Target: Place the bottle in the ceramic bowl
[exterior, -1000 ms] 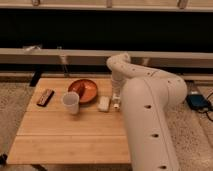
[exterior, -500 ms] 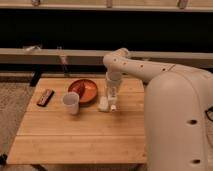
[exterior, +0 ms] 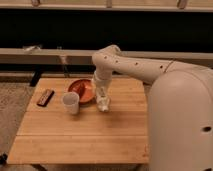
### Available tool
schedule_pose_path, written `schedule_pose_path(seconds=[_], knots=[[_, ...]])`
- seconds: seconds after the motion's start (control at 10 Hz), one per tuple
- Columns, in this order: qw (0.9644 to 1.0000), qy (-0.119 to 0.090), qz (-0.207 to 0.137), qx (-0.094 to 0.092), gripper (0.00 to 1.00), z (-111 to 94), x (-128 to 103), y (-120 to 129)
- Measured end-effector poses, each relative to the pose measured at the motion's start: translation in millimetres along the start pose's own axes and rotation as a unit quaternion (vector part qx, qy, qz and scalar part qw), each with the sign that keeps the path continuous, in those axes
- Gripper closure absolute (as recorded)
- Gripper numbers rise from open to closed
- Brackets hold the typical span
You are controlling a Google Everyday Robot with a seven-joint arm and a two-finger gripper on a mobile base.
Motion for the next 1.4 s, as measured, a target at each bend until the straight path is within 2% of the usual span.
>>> schedule_pose_path(seconds=[0.3,0.7,0.8,0.9,1.1,1.4], knots=[[0.9997,0.0,-0.022,0.013,1.0,2.8,22.1,-34.8],[0.9992,-0.001,-0.035,0.018,0.98,11.7,44.0,-68.3],[0.9993,0.0,-0.035,0.015,0.92,13.6,47.4,-69.8],[0.9994,0.002,-0.031,0.012,0.77,18.1,55.2,-75.2],[0.9997,0.005,-0.023,0.009,0.59,24.7,67.1,-80.8],[0.9999,0.01,-0.003,-0.008,0.31,33.2,85.3,-65.0]])
